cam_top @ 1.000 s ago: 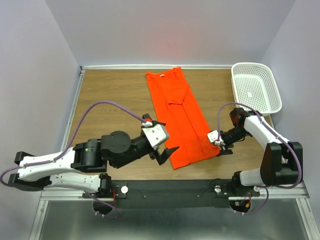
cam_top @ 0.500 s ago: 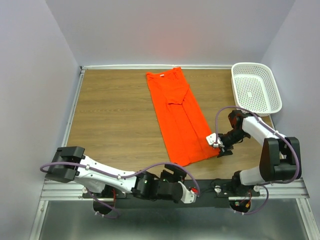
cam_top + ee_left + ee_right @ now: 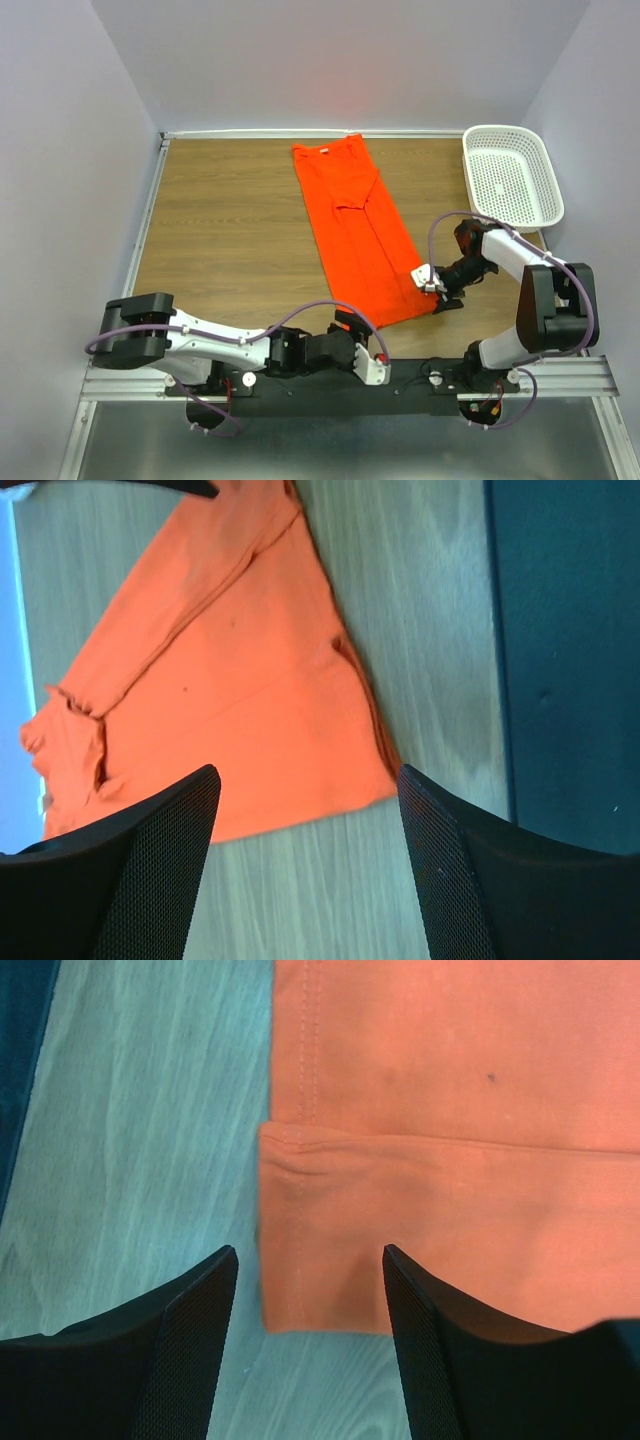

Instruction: Fold and stack the t-shirts

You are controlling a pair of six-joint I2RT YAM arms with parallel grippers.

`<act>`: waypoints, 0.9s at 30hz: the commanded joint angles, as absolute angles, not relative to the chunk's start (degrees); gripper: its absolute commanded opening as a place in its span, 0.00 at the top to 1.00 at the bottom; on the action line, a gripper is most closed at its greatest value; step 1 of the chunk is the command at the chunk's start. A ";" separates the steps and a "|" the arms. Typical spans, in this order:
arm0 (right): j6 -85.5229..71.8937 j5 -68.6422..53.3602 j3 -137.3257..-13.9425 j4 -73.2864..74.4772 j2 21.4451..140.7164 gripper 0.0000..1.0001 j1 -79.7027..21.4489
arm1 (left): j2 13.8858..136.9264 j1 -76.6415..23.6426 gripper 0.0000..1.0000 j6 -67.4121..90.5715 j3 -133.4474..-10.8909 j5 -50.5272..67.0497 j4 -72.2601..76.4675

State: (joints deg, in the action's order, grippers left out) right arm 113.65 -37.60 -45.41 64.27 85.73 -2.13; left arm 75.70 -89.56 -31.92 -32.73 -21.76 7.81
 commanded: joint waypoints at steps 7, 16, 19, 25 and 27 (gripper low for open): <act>118.21 -40.17 -48.43 64.16 86.92 0.34 -1.84 | 83.05 -87.37 0.24 -34.36 -32.43 -12.93 16.60; 117.86 -40.17 -48.08 64.25 86.57 0.34 -1.76 | 87.36 -83.67 0.31 -36.65 -32.61 -11.25 17.84; 117.69 -39.99 -48.16 64.51 86.66 0.34 -1.85 | 89.03 -83.67 0.33 -37.44 -33.83 -9.76 15.83; 117.25 -39.90 -48.69 64.51 86.75 0.35 -1.84 | 91.13 -83.67 0.39 -37.88 -34.62 -10.28 15.12; 117.25 -39.90 -48.52 64.60 86.49 0.35 -1.85 | 92.54 -83.58 0.48 -37.88 -34.98 -10.55 14.50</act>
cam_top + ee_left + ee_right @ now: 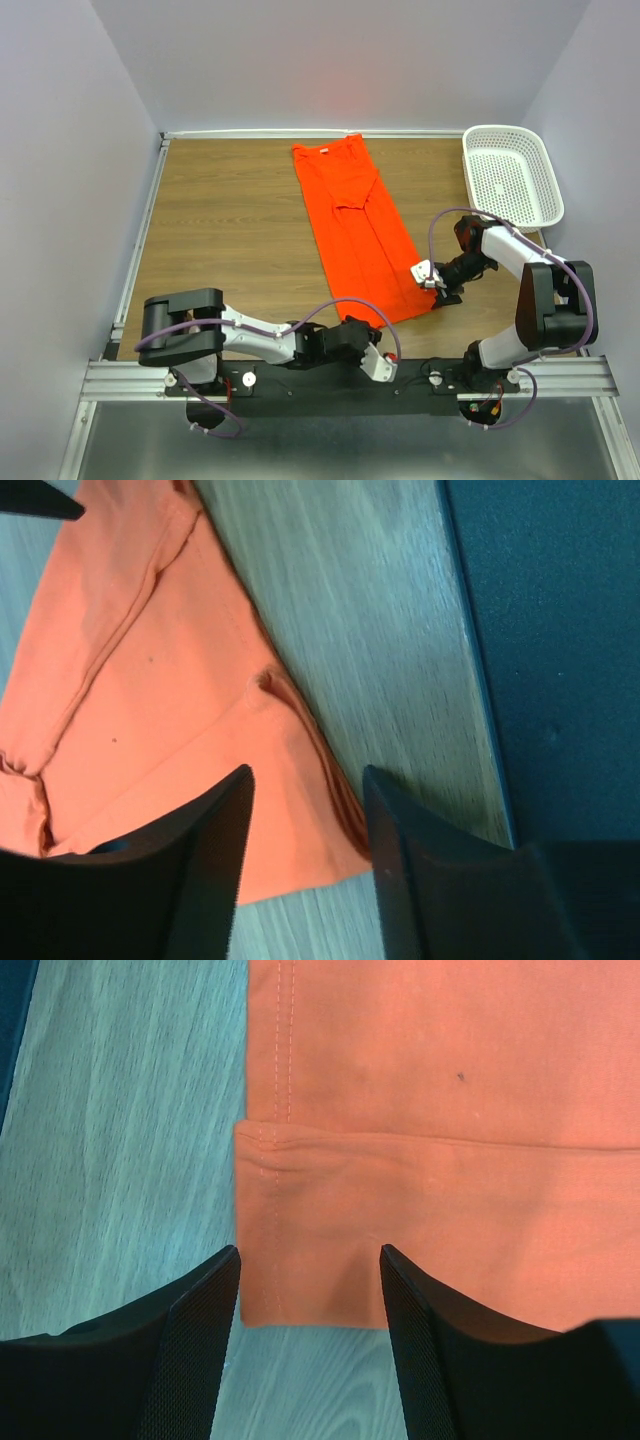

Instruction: Fold and stack the t-shirts

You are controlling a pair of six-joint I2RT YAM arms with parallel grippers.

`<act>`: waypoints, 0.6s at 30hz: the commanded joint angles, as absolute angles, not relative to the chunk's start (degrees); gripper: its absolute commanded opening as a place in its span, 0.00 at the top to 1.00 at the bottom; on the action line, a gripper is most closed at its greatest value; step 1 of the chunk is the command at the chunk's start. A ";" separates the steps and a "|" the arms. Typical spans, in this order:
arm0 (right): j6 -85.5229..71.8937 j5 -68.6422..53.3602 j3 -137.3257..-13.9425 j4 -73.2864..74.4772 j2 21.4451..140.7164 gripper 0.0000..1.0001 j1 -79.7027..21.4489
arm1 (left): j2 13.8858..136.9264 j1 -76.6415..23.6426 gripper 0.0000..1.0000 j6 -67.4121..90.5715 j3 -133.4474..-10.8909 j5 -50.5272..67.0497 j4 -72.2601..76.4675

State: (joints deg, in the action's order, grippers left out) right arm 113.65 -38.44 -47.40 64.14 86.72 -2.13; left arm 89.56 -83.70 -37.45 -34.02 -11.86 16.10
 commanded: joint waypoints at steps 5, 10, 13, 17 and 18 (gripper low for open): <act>116.98 -39.46 -48.60 64.86 85.61 0.35 -1.84 | 93.43 -82.62 0.52 -37.53 -35.77 -9.76 13.01; 116.98 -39.55 -48.87 65.30 84.99 0.35 -1.76 | 92.99 -81.74 0.55 -37.18 -35.86 -7.39 11.25; 116.81 -39.46 -48.96 65.22 84.99 0.36 -1.76 | 93.60 -81.39 0.60 -36.83 -36.04 -7.73 10.46; 116.19 -38.68 -49.48 65.21 84.99 0.36 -1.84 | 93.69 -81.04 0.58 -36.21 -36.56 -8.00 10.11; 116.10 -38.58 -49.66 65.21 84.90 0.36 -1.76 | 93.69 -80.95 0.58 -36.12 -36.56 -8.00 10.02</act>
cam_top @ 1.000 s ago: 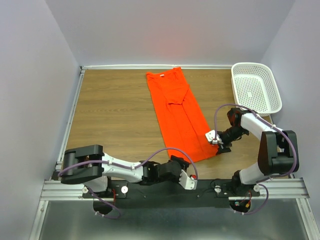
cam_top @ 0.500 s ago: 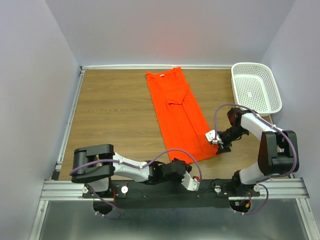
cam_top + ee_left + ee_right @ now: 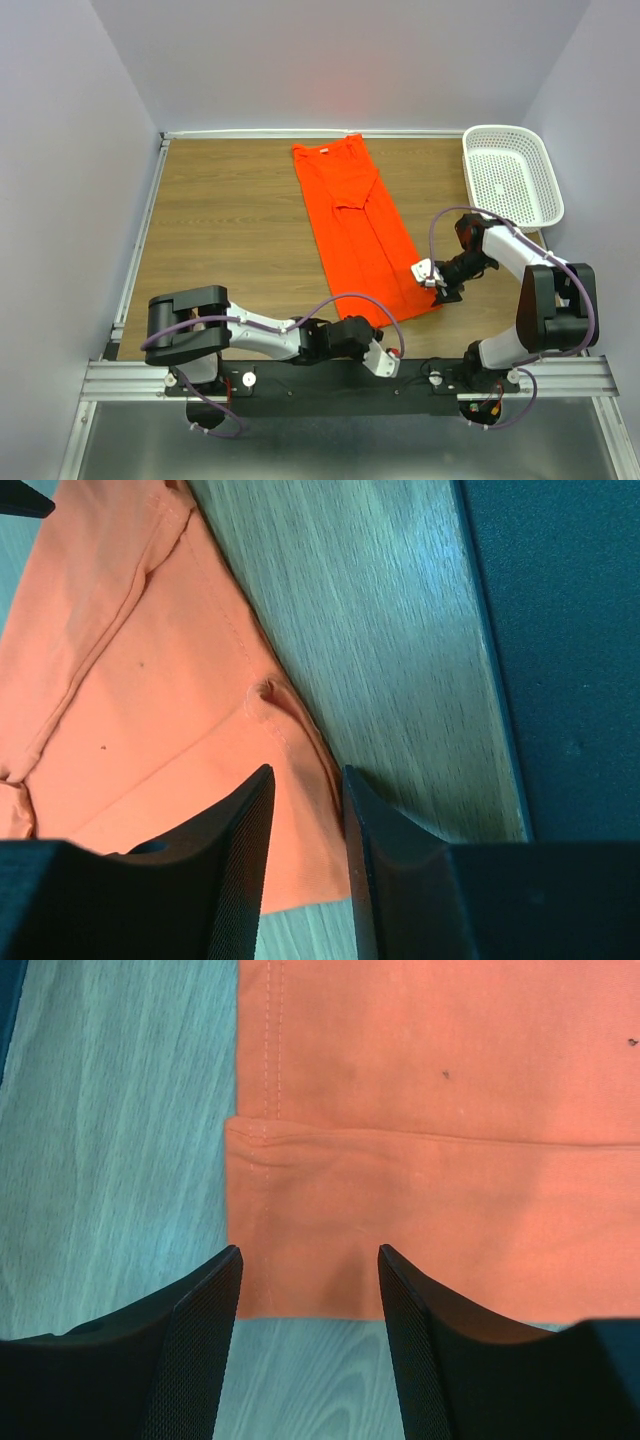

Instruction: Fold and stack the t-shirts

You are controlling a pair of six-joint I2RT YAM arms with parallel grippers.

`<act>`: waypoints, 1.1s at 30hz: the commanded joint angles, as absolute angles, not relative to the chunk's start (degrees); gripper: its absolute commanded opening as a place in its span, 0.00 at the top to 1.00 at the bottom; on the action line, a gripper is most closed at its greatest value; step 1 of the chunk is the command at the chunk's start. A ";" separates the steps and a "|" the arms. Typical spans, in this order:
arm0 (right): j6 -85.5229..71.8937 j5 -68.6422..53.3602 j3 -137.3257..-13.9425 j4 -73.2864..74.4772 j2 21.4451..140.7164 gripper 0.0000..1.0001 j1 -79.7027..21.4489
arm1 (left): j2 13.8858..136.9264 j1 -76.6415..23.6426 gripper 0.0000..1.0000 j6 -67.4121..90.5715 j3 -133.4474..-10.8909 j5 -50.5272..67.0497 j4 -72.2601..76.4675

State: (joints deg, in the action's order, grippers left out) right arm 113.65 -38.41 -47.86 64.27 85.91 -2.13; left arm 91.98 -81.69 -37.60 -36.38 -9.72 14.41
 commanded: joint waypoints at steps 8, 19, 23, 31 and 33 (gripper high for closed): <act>115.58 -37.88 -49.66 64.86 84.73 0.37 -1.76 | 93.78 -80.77 0.57 -36.12 -34.99 -7.30 9.58; 115.49 -37.71 -48.95 64.51 84.81 0.38 -1.84 | 96.24 -79.28 0.59 -36.12 -36.03 -7.56 8.62; 115.49 -37.62 -48.87 64.34 84.99 0.38 -1.76 | 96.24 -79.01 0.61 -36.12 -36.38 -7.21 8.00; 117.42 -35.42 -46.50 63.37 84.73 0.39 -1.85 | 95.80 -79.01 0.78 -36.47 -36.56 -5.89 7.21; 117.95 -35.24 -45.36 63.54 83.85 0.39 -1.76 | 95.63 -79.01 0.80 -36.47 -36.74 -5.89 7.12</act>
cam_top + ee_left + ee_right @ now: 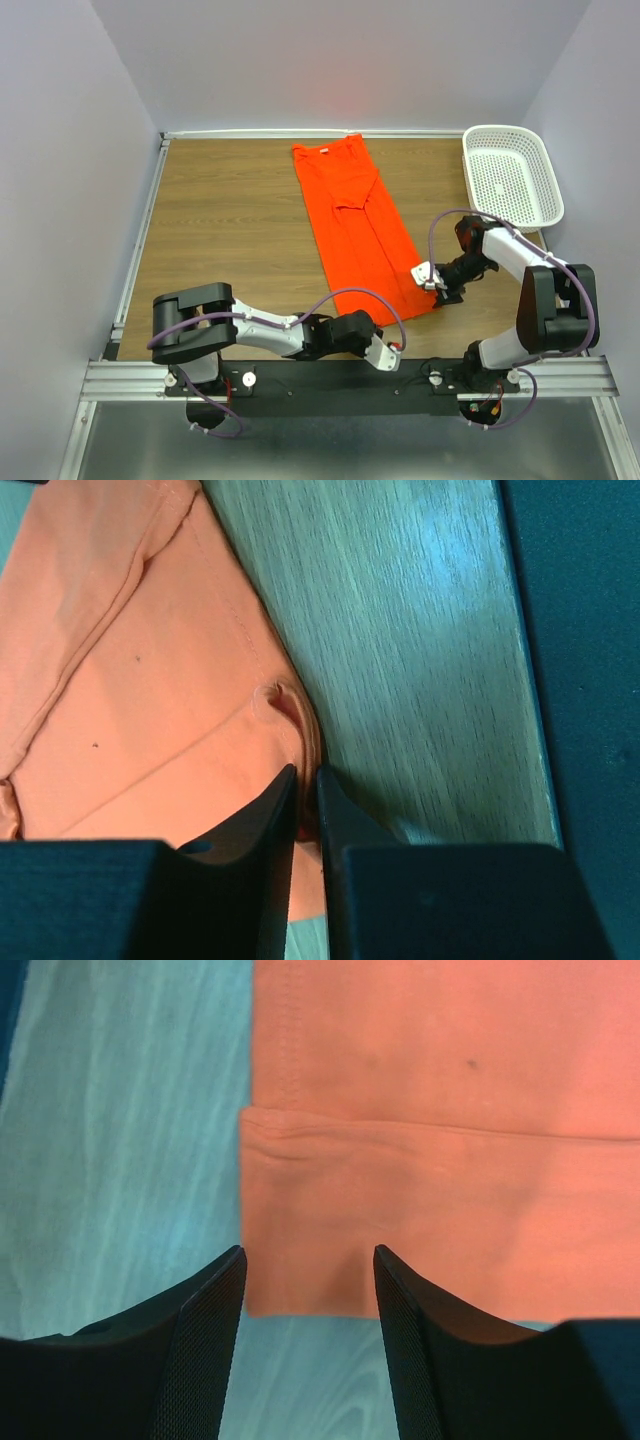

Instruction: Fold and stack the t-shirts

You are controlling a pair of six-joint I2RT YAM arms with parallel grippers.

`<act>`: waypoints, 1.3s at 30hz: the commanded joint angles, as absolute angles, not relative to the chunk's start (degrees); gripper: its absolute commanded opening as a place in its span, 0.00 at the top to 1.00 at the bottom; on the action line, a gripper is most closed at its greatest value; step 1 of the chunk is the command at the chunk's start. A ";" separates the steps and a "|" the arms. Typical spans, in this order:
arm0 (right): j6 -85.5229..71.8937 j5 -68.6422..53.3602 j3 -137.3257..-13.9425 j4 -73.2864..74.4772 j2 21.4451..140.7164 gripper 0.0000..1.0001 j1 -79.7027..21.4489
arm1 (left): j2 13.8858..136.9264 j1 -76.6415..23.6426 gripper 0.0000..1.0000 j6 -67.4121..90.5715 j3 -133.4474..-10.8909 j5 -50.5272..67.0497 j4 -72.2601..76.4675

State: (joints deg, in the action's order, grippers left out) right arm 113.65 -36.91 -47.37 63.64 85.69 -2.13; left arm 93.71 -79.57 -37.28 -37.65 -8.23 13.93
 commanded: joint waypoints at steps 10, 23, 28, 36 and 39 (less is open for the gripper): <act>116.90 -33.49 -39.64 58.90 80.60 0.43 -2.46 | 95.89 -79.01 0.92 -36.83 -37.09 -5.27 7.12; 111.71 -30.68 -33.58 48.09 78.49 0.59 -3.87 | 93.17 -78.84 1.00 -36.91 -36.30 -3.61 7.12; 110.04 -31.02 -33.22 47.29 77.87 0.94 -3.78 | 91.67 -78.22 1.00 -37.27 -36.30 -2.03 6.68; 103.46 -38.66 -40.94 52.55 78.92 1.00 -3.78 | 86.93 -72.70 1.00 -40.43 -37.70 8.87 2.29; 101.08 -42.09 -46.22 56.07 81.12 0.99 -3.87 | 85.52 -69.70 1.00 -41.39 -38.76 11.07 1.49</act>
